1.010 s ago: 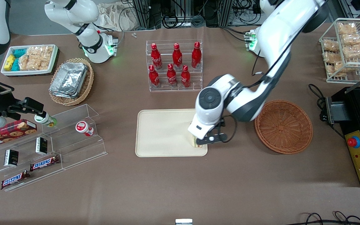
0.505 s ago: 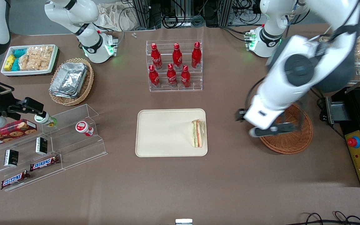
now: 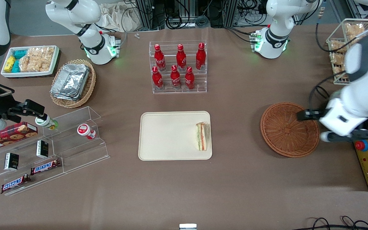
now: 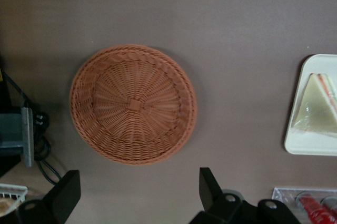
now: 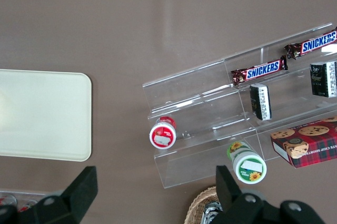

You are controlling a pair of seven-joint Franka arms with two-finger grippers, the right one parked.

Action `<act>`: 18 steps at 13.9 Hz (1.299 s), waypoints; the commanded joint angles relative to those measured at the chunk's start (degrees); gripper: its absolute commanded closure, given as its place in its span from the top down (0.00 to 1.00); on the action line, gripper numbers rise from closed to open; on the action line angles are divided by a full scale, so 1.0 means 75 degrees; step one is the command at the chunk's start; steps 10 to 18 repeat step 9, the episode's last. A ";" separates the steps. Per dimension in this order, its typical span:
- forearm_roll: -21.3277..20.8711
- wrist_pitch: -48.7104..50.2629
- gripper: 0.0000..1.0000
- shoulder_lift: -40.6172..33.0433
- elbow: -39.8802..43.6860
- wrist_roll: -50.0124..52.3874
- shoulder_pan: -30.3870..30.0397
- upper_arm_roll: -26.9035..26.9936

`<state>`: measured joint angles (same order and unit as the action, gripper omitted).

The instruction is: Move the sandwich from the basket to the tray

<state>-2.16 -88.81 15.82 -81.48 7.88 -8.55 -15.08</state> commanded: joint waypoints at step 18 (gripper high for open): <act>0.0558 -0.0300 1.00 -0.1091 -0.1032 -0.2255 0.1598 0.2632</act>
